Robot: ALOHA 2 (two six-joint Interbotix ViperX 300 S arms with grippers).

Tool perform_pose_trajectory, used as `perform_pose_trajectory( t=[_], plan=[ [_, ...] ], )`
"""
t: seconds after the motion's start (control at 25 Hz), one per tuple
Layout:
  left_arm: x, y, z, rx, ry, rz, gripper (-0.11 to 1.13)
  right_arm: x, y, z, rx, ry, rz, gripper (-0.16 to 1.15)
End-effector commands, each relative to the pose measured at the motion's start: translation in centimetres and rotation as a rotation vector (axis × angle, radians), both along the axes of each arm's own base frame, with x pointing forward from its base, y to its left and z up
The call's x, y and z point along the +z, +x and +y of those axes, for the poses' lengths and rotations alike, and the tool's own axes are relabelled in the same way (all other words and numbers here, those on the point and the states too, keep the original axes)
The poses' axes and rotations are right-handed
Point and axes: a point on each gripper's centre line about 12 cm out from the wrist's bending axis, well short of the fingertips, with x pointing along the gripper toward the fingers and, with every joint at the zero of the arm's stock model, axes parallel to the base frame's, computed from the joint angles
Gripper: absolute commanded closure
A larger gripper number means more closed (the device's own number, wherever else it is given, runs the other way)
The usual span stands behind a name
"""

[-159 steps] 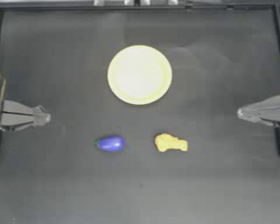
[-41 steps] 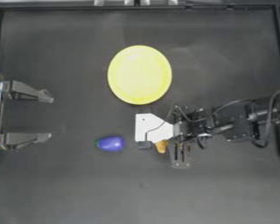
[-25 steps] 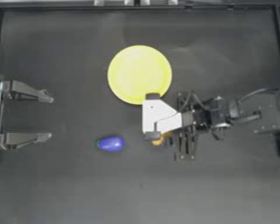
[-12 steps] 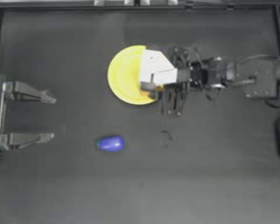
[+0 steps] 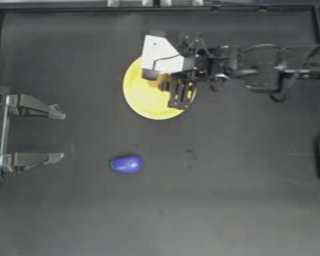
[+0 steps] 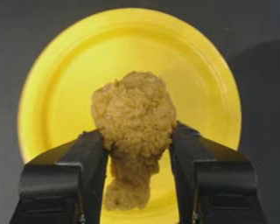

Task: Put brown chicken wing on plate

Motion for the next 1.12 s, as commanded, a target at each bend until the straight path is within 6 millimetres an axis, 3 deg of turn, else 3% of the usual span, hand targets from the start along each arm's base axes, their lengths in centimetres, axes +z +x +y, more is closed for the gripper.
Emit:
perform_pose_trajectory(
  t=[0.04, 0.28, 0.76, 0.92, 1.12],
  plan=[
    [0.7, 0.4, 0.1, 0.002, -0.002, -0.014, -0.01, 0.7, 1.3, -0.8, 0.001, -0.002, -0.035, 0.93],
    [0.6, 0.4, 0.2, 0.007, -0.002, -0.012, -0.01, -1.5, 2.1, -1.5, 0.011, 0.021, -0.001, 0.93],
    [0.5, 0.4, 0.2, 0.007, -0.002, -0.012, -0.01, -2.5, 2.7, -1.7, 0.042, 0.047, 0.051, 0.87],
    [0.5, 0.4, 0.2, 0.007, -0.002, -0.011, -0.01, -2.1, 3.2, -1.5, 0.059, 0.075, 0.027, 0.64],
    [0.5, 0.4, 0.2, 0.007, -0.004, -0.011, -0.01, -2.1, 3.1, -2.0, 0.034, 0.114, 0.009, 0.1]
  ],
)
